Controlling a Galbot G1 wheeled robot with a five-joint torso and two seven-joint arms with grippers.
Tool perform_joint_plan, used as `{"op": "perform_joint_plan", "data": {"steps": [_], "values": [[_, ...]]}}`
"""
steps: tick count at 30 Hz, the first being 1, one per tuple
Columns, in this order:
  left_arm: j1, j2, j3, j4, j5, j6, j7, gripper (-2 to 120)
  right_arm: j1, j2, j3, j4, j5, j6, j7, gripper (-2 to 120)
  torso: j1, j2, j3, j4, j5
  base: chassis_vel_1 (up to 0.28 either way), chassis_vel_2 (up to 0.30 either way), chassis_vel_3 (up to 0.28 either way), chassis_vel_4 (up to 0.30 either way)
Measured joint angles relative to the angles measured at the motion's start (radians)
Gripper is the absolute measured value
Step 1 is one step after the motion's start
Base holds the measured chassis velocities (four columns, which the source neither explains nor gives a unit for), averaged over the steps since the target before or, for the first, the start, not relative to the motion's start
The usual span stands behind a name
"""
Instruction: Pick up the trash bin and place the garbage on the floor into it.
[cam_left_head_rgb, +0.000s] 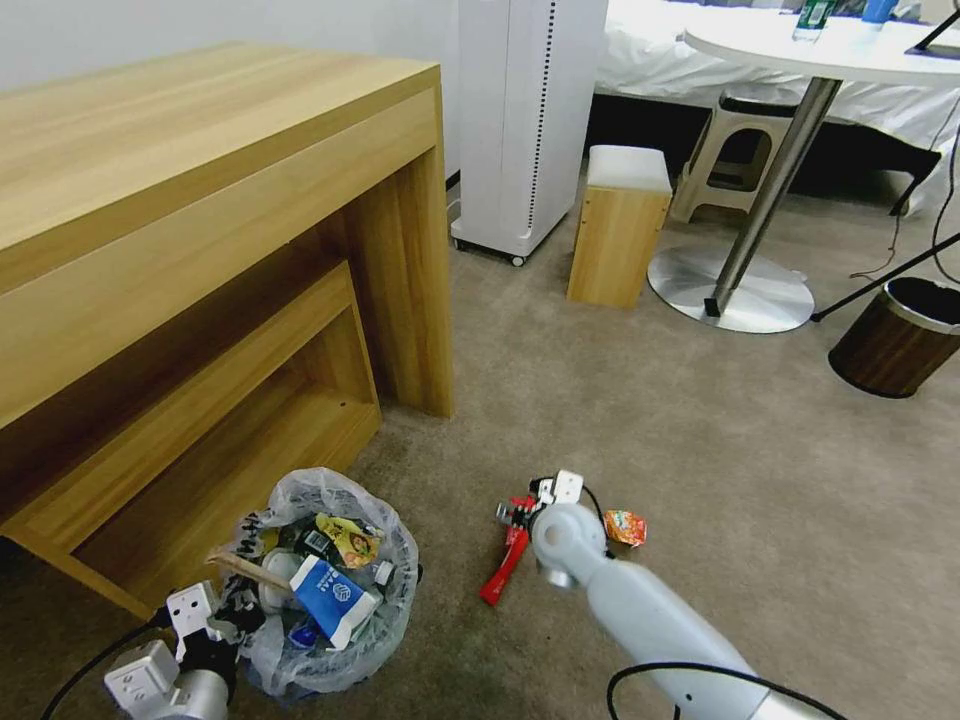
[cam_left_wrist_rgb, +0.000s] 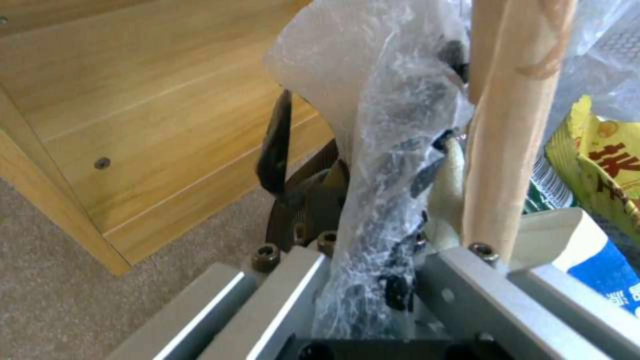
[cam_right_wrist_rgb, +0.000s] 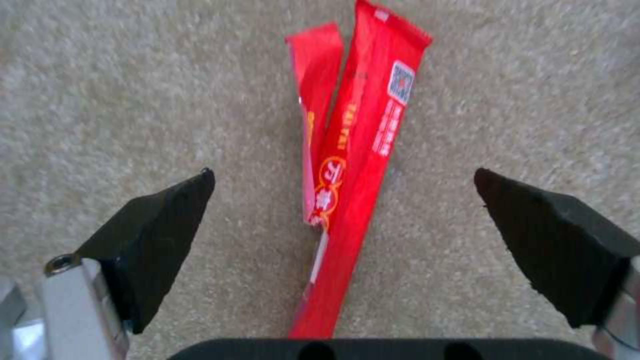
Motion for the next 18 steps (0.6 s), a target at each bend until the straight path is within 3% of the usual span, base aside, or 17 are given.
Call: {"op": "perform_joint_plan", "data": {"steps": [12,18], "values": [[0.012,0.003,-0.006,-0.003,-0.007,-0.011,0.000,0,0.055,0.065,-0.049,-0.178,-0.073,0.016,-0.062,93,0.000,0.000,0.000,0.0001,0.0001,0.000,0.000,0.000,0.000],[0.013,0.008,-0.010,-0.004,-0.014,-0.013,-0.001,0,0.066,0.090,-0.054,-0.251,-0.119,0.034,-0.084,84,0.000,0.000,0.000,0.0001,0.0001,0.000,0.000,0.000,0.000]]}}
